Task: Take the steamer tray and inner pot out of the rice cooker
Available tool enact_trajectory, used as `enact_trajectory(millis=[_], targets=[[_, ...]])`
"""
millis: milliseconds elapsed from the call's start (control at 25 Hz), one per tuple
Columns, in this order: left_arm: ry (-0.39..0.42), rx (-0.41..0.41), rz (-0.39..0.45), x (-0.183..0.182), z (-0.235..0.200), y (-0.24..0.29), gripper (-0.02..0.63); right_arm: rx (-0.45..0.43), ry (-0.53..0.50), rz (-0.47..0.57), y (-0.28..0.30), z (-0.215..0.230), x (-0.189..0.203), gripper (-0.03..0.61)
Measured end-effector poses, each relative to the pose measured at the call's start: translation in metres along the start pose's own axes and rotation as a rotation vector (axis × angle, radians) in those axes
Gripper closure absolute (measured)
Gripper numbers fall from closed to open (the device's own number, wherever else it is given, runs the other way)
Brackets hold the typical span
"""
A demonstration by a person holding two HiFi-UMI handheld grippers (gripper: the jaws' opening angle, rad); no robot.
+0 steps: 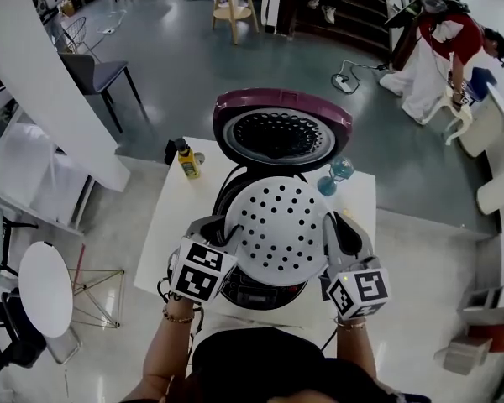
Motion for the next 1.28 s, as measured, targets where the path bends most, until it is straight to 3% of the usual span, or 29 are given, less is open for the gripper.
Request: enact_trajectory(millis=[440,680,1040,1280], targets=[[0.184,0.114,0.112,-0.048,0.113,-0.024,0.508,0.085,0.114,0.074,-0.109,0.062,-0.009,0.548],[0.306,0.162,0.089,-0.045,0.186,-0.022,0.503,0.153,0.172,0.075,-0.181,0.092,0.011,0.548],[0.363,0.242,0.046,-0.022,0.269,-0.008,0.502,0.227,0.263,0.036,-0.261,0.126,0.05,0.548],[0.322,0.261,0.0,0.004,0.287,0.014,0.5,0.246,0.313,-0.012,-0.272,0.141,0.085,0.548]])
Point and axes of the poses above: the fingertips, and each gripper's own axes: y forward along the fingers, z to its right, x out of its underside, the point moved 3 cm from there along -y, backward along the fingers, and after that the axes turned 2 degrees about z, right-handed, at the moved point
